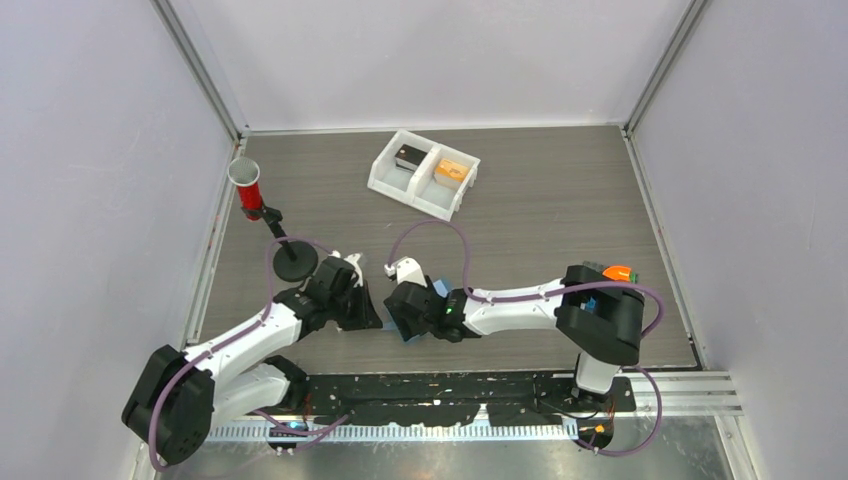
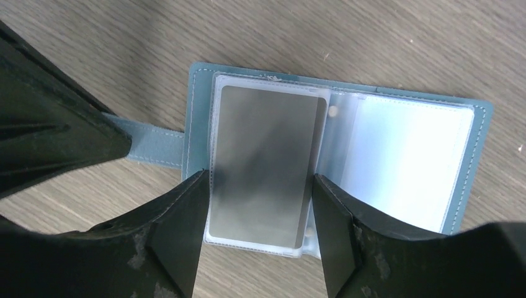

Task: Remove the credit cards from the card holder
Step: Remove the credit card from the card holder.

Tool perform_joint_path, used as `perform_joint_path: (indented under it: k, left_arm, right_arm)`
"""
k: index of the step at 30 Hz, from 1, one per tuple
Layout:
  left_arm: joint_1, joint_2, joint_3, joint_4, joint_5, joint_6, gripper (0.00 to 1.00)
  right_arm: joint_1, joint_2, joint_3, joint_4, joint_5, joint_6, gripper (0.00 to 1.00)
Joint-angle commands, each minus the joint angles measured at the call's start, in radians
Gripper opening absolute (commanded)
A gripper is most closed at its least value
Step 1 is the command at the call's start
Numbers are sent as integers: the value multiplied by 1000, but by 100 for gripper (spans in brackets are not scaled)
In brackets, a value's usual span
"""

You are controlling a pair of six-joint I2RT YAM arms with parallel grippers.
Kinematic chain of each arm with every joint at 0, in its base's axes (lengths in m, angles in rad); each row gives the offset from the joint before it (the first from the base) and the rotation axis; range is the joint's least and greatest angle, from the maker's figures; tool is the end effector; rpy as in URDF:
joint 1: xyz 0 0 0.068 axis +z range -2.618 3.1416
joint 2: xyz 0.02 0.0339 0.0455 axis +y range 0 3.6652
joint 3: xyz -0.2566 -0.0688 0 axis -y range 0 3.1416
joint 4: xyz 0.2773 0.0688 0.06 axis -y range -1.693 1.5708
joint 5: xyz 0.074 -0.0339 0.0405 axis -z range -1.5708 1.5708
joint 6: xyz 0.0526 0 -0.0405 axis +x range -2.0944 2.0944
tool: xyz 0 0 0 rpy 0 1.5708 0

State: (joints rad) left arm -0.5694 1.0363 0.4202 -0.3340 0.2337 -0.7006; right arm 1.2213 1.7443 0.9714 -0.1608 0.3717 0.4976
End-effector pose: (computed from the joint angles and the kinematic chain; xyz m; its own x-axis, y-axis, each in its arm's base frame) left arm 0.1813 -0.1305 0.1212 -0.9350 -0.1461 -0.3232 0.0460 0.8536 -0.5190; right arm 0.1473 0.3485 0.1167 -0.6244 -0.4145 -0.6621 -0.5728 0.8192 0.0274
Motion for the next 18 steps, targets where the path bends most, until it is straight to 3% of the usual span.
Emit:
perform_joint_path:
  k: [1, 9, 18]
  left_arm:
    - [-3, -8, 20, -36, -42, 16, 0]
    - [-3, 26, 41, -43, -60, 30, 0]
    - [-3, 29, 46, -21, -27, 36, 0]
  right_arm:
    - [0, -85, -31, -14, 13, 39, 61]
    - [-2, -144, -64, -27, 17, 85, 56]
    - [-3, -139, -92, -2, 0, 105, 64]
